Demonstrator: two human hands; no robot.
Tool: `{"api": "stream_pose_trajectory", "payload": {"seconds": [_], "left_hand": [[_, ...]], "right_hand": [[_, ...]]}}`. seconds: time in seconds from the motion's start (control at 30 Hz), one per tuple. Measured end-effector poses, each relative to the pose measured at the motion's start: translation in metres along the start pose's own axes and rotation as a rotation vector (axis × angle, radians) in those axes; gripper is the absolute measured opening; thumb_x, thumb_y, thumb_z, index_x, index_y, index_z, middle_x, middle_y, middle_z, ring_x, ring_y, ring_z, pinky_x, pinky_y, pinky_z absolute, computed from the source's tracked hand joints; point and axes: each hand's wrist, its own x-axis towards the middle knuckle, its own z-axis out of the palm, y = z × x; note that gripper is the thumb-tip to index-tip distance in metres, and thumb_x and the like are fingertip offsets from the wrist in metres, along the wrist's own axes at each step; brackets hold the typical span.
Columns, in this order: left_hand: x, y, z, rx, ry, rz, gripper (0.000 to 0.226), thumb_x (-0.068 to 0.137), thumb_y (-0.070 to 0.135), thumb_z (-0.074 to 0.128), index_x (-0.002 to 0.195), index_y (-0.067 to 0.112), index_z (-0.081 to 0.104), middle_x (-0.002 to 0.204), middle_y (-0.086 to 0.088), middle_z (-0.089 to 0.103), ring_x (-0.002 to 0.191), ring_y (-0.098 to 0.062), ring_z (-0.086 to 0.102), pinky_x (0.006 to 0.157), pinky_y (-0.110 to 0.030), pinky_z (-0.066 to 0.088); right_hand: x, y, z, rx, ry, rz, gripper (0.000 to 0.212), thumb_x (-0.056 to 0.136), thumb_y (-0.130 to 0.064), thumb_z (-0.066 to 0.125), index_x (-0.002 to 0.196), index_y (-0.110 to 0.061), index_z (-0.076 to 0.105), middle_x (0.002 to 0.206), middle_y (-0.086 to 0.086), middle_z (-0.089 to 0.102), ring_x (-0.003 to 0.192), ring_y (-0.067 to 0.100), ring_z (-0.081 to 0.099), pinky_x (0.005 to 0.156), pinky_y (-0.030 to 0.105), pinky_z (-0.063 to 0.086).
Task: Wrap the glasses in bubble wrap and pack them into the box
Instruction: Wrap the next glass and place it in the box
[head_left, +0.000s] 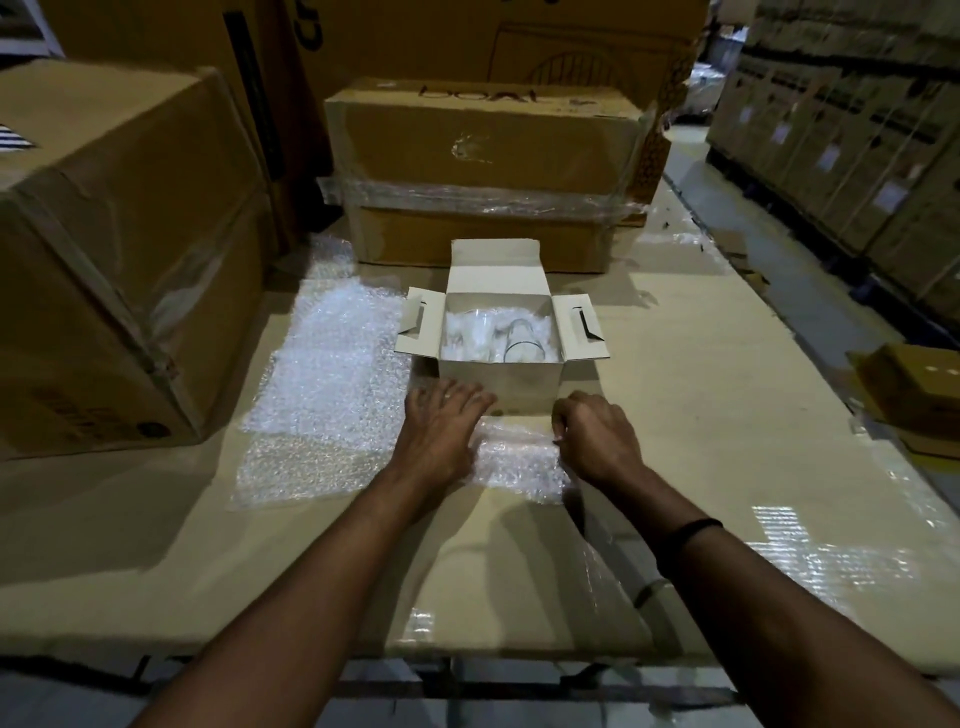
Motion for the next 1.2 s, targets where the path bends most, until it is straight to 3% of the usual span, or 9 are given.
{"api": "stream_pose_trajectory", "payload": {"seconds": [0.07, 0.17, 0.33, 0.5, 0.6, 0.73, 0.83, 0.97, 1.2], "left_hand": [[0.001, -0.003, 0.002, 0.042, 0.053, 0.087, 0.037, 0.070, 0.016, 0.072, 0.106, 0.025, 0.066, 0.116, 0.003, 0.065, 0.113, -0.025, 0.055, 0.098, -0.044, 0.029], [-0.008, -0.008, 0.008, -0.030, 0.058, 0.112, 0.032, 0.054, 0.013, 0.073, 0.083, 0.024, 0.063, 0.088, 0.005, 0.066, 0.086, -0.025, 0.063, 0.085, -0.040, 0.037], [-0.025, -0.022, 0.019, -0.230, -0.002, 0.145, 0.034, 0.076, 0.046, 0.051, 0.094, 0.029, 0.074, 0.110, 0.014, 0.067, 0.102, -0.011, 0.059, 0.092, -0.037, 0.033], [-0.016, -0.021, 0.017, -0.236, -0.068, 0.087, 0.043, 0.080, 0.056, 0.044, 0.085, 0.028, 0.076, 0.110, 0.015, 0.067, 0.100, -0.011, 0.061, 0.088, -0.032, 0.032], [-0.013, -0.017, 0.017, -0.219, -0.094, 0.044, 0.028, 0.079, 0.047, 0.059, 0.098, 0.030, 0.072, 0.115, 0.013, 0.064, 0.107, -0.013, 0.059, 0.089, -0.032, 0.032], [-0.016, -0.013, 0.012, -0.170, -0.078, -0.009, 0.051, 0.078, 0.048, 0.062, 0.127, 0.034, 0.060, 0.126, 0.010, 0.060, 0.119, -0.014, 0.049, 0.102, -0.036, 0.026], [-0.017, -0.008, 0.010, -0.131, -0.088, -0.057, 0.051, 0.079, 0.055, 0.053, 0.124, 0.033, 0.064, 0.122, 0.011, 0.062, 0.116, -0.015, 0.049, 0.102, -0.037, 0.025], [-0.018, -0.005, 0.015, -0.121, -0.077, -0.100, 0.047, 0.082, 0.055, 0.062, 0.122, 0.031, 0.065, 0.119, 0.010, 0.063, 0.113, -0.016, 0.051, 0.097, -0.035, 0.025], [-0.007, 0.003, 0.006, -0.353, 0.039, -0.055, 0.036, 0.087, 0.017, 0.066, 0.122, 0.021, 0.061, 0.113, 0.004, 0.058, 0.101, -0.016, 0.057, 0.080, -0.025, 0.044]], "right_hand": [[0.000, 0.007, 0.003, -0.052, 0.029, -0.087, 0.022, 0.066, 0.002, 0.056, 0.071, -0.019, 0.055, 0.081, 0.006, 0.058, 0.079, 0.034, 0.055, 0.063, 0.037, 0.042], [-0.007, 0.018, 0.002, -0.069, -0.081, -0.216, 0.018, 0.062, -0.008, 0.057, 0.074, -0.021, 0.056, 0.088, 0.003, 0.062, 0.085, 0.033, 0.056, 0.062, 0.034, 0.034], [-0.026, 0.036, 0.003, -0.006, -0.362, -0.296, 0.036, 0.085, -0.050, 0.050, 0.102, -0.026, 0.069, 0.138, -0.005, 0.056, 0.126, 0.019, 0.050, 0.099, 0.034, 0.040], [-0.019, 0.028, -0.003, 0.137, -0.266, -0.141, 0.025, 0.091, -0.034, 0.059, 0.111, -0.021, 0.067, 0.129, -0.002, 0.061, 0.119, 0.023, 0.055, 0.093, 0.033, 0.044], [-0.011, 0.021, 0.002, 0.099, -0.445, -0.010, 0.063, 0.080, -0.038, 0.070, 0.137, -0.024, 0.048, 0.132, 0.001, 0.057, 0.120, 0.025, 0.053, 0.095, 0.033, 0.044], [-0.001, 0.022, 0.010, 0.083, -0.501, -0.021, 0.038, 0.075, -0.032, 0.067, 0.112, -0.027, 0.062, 0.118, 0.001, 0.063, 0.106, 0.023, 0.059, 0.076, 0.026, 0.040], [0.006, 0.027, 0.007, 0.027, -0.401, -0.124, 0.012, 0.080, -0.027, 0.061, 0.092, -0.025, 0.061, 0.110, 0.005, 0.064, 0.103, 0.029, 0.059, 0.071, 0.027, 0.034], [0.015, 0.032, 0.009, -0.086, -0.127, -0.280, 0.017, 0.083, -0.022, 0.057, 0.100, -0.023, 0.061, 0.103, 0.003, 0.065, 0.097, 0.031, 0.058, 0.072, 0.034, 0.034], [0.046, 0.046, 0.000, -0.080, 0.202, -0.307, 0.018, 0.070, -0.014, 0.073, 0.083, -0.024, 0.068, 0.084, -0.001, 0.070, 0.080, 0.030, 0.057, 0.067, 0.035, 0.033]]}}
